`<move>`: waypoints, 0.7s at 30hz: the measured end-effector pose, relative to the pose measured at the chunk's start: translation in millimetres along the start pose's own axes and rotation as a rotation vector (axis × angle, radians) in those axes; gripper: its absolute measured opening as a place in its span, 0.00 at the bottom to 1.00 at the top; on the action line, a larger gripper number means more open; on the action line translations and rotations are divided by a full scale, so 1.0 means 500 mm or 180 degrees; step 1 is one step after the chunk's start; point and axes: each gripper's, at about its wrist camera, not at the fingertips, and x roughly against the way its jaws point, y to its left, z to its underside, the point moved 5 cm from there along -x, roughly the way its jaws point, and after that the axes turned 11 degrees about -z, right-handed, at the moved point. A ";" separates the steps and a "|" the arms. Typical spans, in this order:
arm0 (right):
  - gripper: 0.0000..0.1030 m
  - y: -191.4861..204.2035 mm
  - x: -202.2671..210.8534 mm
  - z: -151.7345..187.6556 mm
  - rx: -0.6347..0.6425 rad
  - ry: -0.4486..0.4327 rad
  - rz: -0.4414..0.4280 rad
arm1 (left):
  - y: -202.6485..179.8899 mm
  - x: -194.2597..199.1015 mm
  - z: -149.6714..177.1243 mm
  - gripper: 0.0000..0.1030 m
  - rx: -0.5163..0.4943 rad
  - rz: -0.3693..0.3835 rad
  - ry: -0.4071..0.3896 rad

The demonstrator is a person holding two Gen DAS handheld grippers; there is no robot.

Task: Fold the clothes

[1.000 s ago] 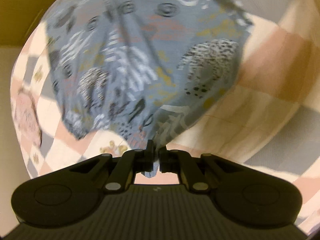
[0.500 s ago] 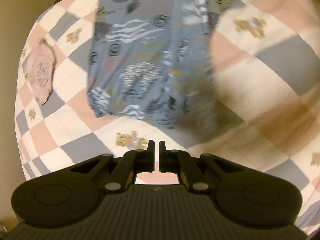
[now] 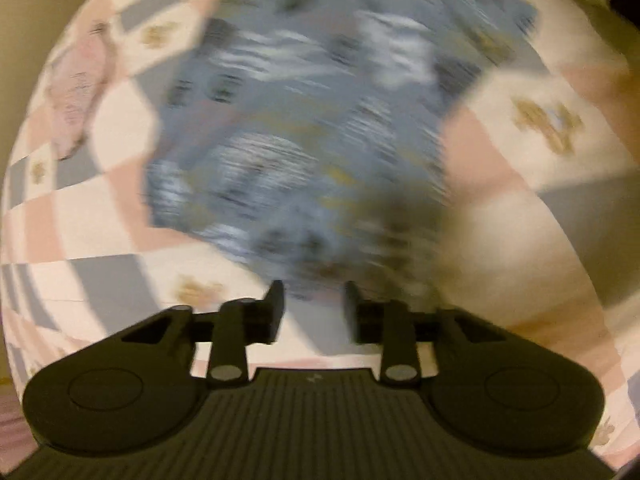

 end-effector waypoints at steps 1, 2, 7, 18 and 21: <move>0.00 0.004 -0.004 0.001 0.0005 0.0017 -0.0010 | -0.033 -0.010 0.008 0.31 -0.0087 0.0007 0.0014; 0.00 0.011 -0.008 0.003 0.0014 0.0036 -0.0008 | -0.063 -0.020 0.013 0.32 -0.0144 0.0005 0.0021; 0.00 0.034 -0.027 0.011 0.0045 0.0144 0.0071 | -0.143 -0.065 0.028 0.33 -0.0296 -0.0161 -0.0061; 0.00 0.125 -0.013 0.004 0.0268 0.0127 -0.0113 | -0.066 0.004 0.041 0.07 -0.0174 -0.0225 -0.0144; 0.00 0.108 0.022 -0.015 0.0114 -0.0037 -0.0029 | 0.023 0.047 0.036 0.07 -0.0044 -0.0012 -0.0124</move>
